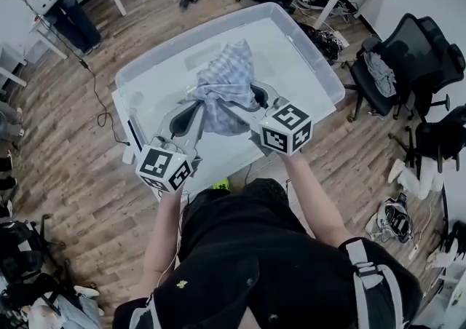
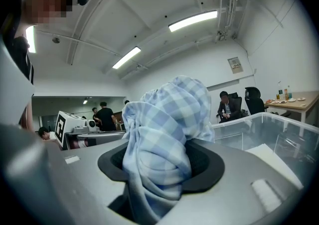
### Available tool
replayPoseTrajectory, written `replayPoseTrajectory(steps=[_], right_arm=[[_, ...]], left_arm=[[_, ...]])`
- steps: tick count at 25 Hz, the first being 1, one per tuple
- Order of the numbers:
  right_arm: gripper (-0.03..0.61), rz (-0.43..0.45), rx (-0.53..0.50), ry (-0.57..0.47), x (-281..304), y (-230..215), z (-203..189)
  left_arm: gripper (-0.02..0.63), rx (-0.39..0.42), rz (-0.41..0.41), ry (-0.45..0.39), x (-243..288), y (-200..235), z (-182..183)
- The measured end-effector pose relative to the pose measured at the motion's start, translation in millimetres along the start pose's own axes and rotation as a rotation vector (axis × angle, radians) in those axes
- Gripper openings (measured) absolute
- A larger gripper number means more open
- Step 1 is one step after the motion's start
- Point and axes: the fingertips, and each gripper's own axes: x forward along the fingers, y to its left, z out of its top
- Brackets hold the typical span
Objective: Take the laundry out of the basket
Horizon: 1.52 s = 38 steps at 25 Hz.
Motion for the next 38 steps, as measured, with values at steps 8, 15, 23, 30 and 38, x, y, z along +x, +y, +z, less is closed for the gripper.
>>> replayPoseTrajectory(steps=[8, 15, 23, 30, 38], right_arm=[[0.241, 0.094, -0.009, -0.063, -51.1, 18.4, 14.2], [0.242, 0.165, -0.017, -0.102, -103.3, 27.3, 15.1], [0.242, 0.241, -0.057, -0.137, -161.1, 47.4, 6.6], [0.242, 0.305, -0.030, -0.146, -211.8, 68.4, -11.0], [0.245, 0.353, 0.003, -0.099, -256.5, 89.3, -44.6]], left_arm=[[0.006, 0.042, 0.088, -0.032, -10.9, -55.6, 19.0], [0.006, 0.070, 0.149, -0.052, -16.1, -112.0, 22.4], [0.006, 0.096, 0.229, -0.079, -31.1, -175.0, 16.7], [0.006, 0.100, 0.285, -0.104, -49.9, -230.6, 4.8], [0.006, 0.062, 0.333, -0.067, -68.8, -278.3, -22.8]])
